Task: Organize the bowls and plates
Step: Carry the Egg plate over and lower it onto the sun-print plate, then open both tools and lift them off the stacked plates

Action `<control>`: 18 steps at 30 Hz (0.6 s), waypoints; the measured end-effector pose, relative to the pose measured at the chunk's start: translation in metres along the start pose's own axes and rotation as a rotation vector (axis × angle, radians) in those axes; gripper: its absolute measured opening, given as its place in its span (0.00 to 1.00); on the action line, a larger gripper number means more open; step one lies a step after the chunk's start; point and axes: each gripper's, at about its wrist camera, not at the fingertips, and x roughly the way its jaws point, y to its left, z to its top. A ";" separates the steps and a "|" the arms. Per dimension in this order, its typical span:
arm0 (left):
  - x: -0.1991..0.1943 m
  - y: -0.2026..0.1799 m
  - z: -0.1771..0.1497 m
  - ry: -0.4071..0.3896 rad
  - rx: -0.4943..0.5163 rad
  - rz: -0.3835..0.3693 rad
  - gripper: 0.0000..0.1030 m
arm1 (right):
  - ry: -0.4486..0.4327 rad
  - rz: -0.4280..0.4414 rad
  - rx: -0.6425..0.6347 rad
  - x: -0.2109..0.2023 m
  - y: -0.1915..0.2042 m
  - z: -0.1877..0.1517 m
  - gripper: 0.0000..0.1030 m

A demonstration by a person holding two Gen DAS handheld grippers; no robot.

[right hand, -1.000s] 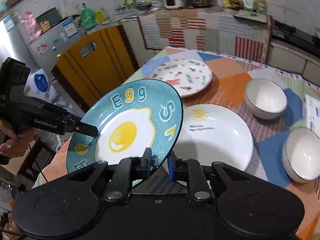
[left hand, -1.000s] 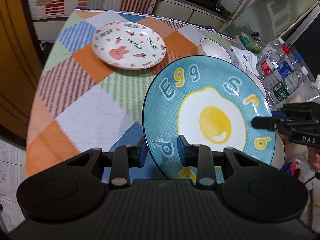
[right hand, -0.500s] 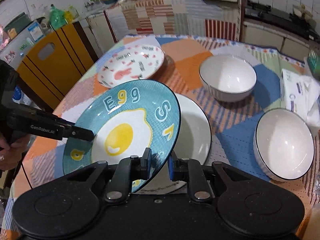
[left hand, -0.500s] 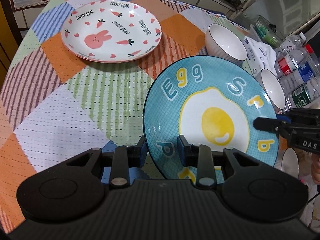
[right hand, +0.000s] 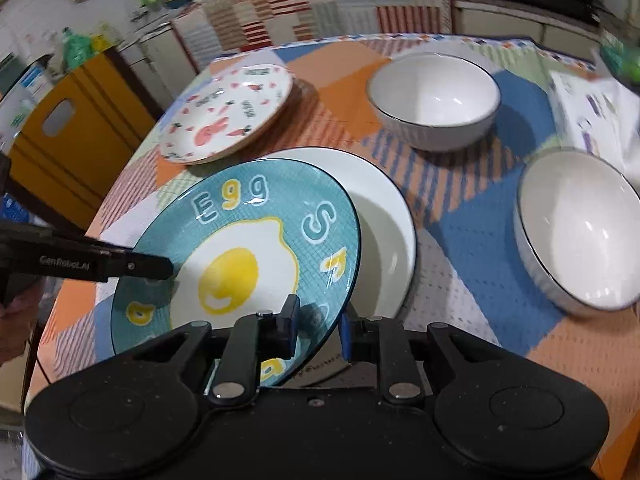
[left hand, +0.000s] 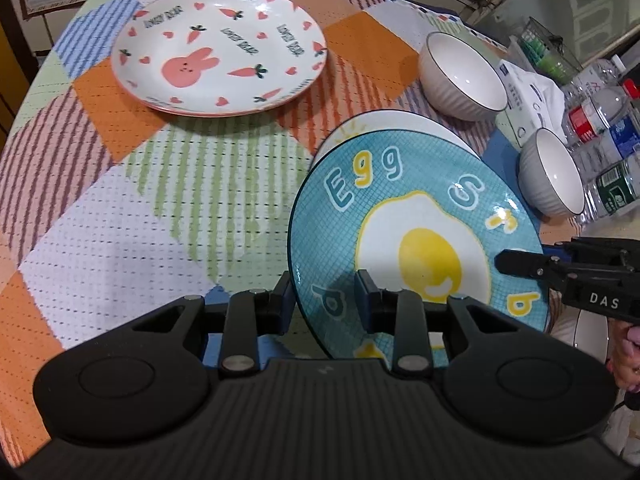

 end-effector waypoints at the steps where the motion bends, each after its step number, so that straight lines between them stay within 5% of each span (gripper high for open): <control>1: 0.002 -0.002 0.000 0.005 0.001 0.000 0.29 | 0.005 -0.008 0.014 0.000 -0.002 0.000 0.25; 8: 0.010 -0.009 -0.005 0.044 0.009 -0.020 0.29 | 0.043 -0.145 -0.046 -0.001 0.009 0.003 0.31; 18: 0.011 -0.025 -0.001 0.061 0.066 0.068 0.28 | 0.095 -0.394 -0.221 0.013 0.041 0.003 0.38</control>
